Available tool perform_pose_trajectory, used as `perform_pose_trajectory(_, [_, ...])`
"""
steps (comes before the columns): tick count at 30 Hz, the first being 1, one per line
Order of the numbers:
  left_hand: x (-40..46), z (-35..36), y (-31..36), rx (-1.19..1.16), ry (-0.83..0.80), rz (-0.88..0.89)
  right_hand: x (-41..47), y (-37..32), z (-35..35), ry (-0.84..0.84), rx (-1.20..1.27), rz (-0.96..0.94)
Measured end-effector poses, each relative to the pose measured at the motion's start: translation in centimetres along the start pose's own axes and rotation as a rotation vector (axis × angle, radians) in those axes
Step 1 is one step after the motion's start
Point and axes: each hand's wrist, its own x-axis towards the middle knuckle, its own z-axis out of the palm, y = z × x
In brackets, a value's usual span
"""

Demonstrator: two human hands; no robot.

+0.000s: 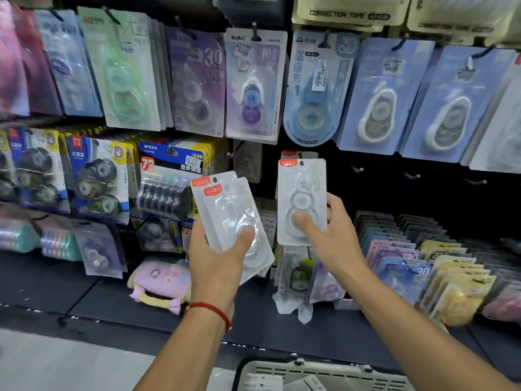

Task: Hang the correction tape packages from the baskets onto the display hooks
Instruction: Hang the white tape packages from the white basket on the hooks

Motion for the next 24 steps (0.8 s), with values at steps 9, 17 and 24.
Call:
perform_pose_trajectory(9, [0.3,0.1,0.0,-0.035,-0.005,-0.021,0.8,1.2,0.7,0.095,0.002,0.013])
perform_pose_trajectory(17, [1.0,0.2,-0.5,-0.115,-0.207,-0.216,8.9,2.8,3.7,0.112,-0.122,0.159])
perform_pose_trajectory(24, [0.9,0.3,-0.1,-0.032,-0.24,-0.227,9.3,2.8,3.0,0.023,-0.302,0.234])
